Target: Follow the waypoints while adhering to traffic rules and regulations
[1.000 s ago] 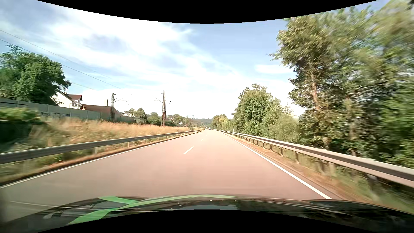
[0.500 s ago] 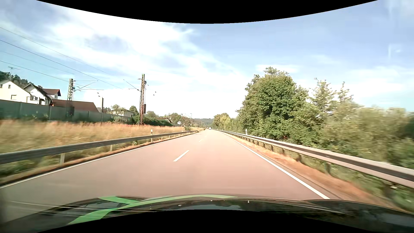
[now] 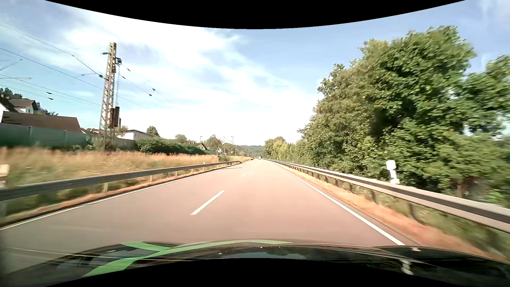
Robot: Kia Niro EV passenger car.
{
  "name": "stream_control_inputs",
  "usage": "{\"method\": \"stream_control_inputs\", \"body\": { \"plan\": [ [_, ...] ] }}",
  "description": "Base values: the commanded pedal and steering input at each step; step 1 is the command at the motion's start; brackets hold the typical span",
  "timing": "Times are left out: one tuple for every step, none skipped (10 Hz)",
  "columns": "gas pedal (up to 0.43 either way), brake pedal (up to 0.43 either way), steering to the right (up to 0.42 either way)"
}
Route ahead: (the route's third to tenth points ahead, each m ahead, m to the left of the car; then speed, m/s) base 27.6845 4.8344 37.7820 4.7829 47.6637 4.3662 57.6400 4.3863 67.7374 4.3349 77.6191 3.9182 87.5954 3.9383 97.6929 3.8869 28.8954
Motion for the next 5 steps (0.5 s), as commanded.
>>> {"method": "stream_control_inputs", "body": {
  "plan": [
    [0.299,0.000,-0.005],
    [0.311,0.000,-0.004],
    [0.311,0.000,-0.004],
    [0.311,0.000,-0.004],
    [0.311,0.000,-0.004]
  ]
}}
